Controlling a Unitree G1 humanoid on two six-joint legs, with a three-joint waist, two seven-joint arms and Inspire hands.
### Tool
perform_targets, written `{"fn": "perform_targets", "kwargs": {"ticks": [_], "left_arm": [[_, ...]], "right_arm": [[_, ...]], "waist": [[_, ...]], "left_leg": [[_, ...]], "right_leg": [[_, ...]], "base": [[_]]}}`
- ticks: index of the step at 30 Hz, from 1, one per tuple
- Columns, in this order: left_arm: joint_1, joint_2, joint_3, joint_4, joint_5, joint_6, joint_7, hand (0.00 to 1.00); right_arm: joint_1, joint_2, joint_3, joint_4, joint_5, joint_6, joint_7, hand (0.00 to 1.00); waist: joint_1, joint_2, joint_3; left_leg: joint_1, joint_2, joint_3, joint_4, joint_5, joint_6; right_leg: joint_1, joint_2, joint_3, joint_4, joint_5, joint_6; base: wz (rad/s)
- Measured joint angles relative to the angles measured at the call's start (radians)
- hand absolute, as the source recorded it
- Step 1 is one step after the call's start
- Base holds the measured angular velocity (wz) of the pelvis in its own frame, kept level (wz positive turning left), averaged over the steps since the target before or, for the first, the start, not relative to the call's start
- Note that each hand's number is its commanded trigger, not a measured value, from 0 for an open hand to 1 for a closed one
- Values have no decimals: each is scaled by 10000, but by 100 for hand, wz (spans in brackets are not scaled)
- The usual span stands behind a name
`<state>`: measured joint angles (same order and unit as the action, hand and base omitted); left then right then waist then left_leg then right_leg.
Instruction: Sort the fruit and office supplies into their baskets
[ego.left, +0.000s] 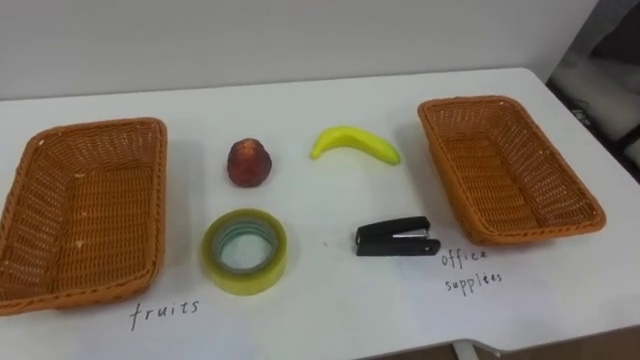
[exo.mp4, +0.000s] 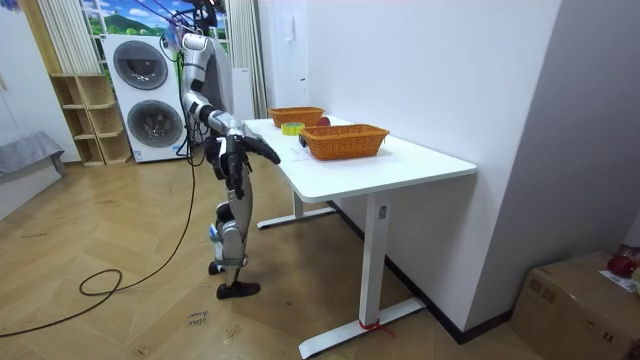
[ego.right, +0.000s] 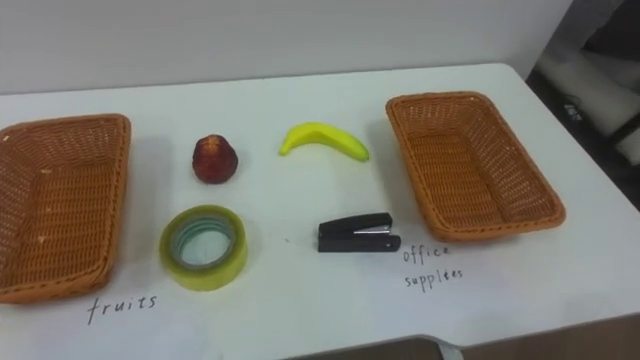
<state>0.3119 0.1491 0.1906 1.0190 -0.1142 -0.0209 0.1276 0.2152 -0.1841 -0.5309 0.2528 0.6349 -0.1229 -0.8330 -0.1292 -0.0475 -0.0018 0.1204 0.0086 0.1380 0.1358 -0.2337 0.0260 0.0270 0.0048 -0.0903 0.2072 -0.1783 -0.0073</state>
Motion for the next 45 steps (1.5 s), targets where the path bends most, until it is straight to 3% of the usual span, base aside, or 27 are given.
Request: {"fn": "perform_targets", "kwargs": {"ticks": [5, 14, 20, 25, 29, 37, 44, 45], "left_arm": [[72, 5, -183, -46, -1, -17, -33, 0], [14, 49, -433, 176, 14, -37, -105, 0], [0, 55, -388, 234, 402, -10, -105, 0], [-29, 60, -375, 234, 437, -10, -104, 0], [-24, 137, -362, 253, 406, -14, -62, 0], [-131, 207, -389, 456, 413, -14, -80, 0], [-133, 213, -381, 639, 703, -1, -80, 0], [-139, 212, -382, 644, 753, -1, -80, 0]], "right_arm": [[-173, -238, 2, -1278, -1720, -107, -391, 0], [-216, -494, 12, -2531, -3260, -216, -820, 0], [-607, -598, -16, -2888, -5682, -204, -1170, 0], [-805, -1007, -15, -3505, -6094, -198, -1037, 0], [-806, -1040, -15, -3884, -6150, -199, -725, 0], [-833, -1042, 131, -4298, -7588, -193, -207, 0], [-1072, -1186, 280, -4744, -7674, -190, -23, 0], [-1202, -1241, 349, -4745, -7727, -190, -1, 0]], "waist": [[6, -47, 11], [125, -123, 34], [301, -376, 36], [470, -533, 5], [514, -616, 37], [525, -549, 45], [539, -495, 82], [540, -541, 56]], "left_leg": [[-50, -10, 9, 100, 9, 5], [-41, -13, 18, 94, 8, 5], [-54, -13, 1, 85, 8, 5], [-55, -13, -20, 84, 9, 5], [-30, -4, -32, 93, 9, 5], [-21, 32, -20, 99, 7, 3], [11, 63, -21, 85, 4, -2], [20, 45, -15, 83, 4, -2]], "right_leg": [[-65, -14, 14, 73, -4, -4], [-90, -1, 74, -23, -8, -2], [-93, -8, -15, -34, -18, 3], [-13, -10, -25, -28, -12, 2], [54, -24, -108, -32, -11, 1], [73, -23, -207, -1, 4, -20], [48, -29, -230, 129, 6, -25], [49, -26, -225, 140, 6, -25]], "base": [[-4], [0], [2], [0], [5], [0], [0], [0]]}}
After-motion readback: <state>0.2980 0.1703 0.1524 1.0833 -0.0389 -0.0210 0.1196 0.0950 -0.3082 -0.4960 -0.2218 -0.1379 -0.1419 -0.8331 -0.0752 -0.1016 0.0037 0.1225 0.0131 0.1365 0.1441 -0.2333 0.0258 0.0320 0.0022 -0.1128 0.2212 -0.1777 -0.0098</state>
